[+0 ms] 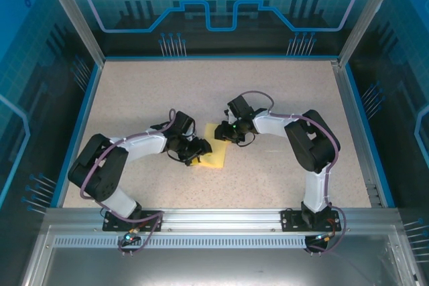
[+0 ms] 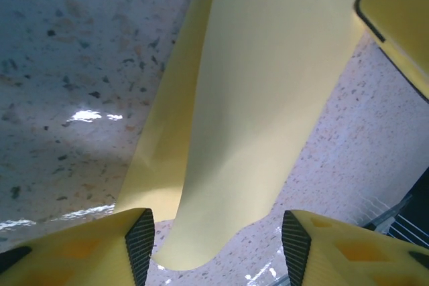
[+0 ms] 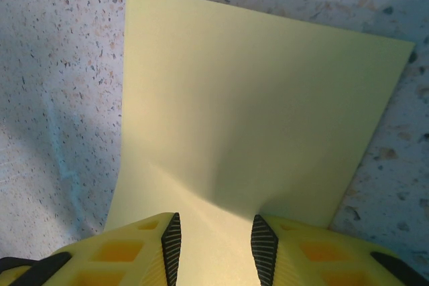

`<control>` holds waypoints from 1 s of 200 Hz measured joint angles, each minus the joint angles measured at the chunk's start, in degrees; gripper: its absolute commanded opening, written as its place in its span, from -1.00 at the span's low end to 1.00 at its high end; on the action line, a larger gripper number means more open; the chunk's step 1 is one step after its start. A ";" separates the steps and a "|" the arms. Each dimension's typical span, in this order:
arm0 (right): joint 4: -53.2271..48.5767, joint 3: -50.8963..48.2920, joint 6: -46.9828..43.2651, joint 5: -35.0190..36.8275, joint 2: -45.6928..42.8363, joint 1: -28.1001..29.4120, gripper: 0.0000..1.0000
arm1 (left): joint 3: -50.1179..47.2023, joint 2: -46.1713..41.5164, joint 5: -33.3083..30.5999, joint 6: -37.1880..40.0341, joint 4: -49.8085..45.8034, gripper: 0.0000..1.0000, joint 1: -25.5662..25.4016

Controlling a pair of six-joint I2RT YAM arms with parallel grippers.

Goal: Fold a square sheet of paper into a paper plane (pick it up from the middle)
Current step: Fold the triangle a second time at the center of the table.

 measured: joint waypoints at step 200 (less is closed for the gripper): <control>0.00 0.04 0.00 -0.90 0.15 -0.35 -0.25 | -1.33 -3.45 5.73 2.58 7.89 0.06 0.07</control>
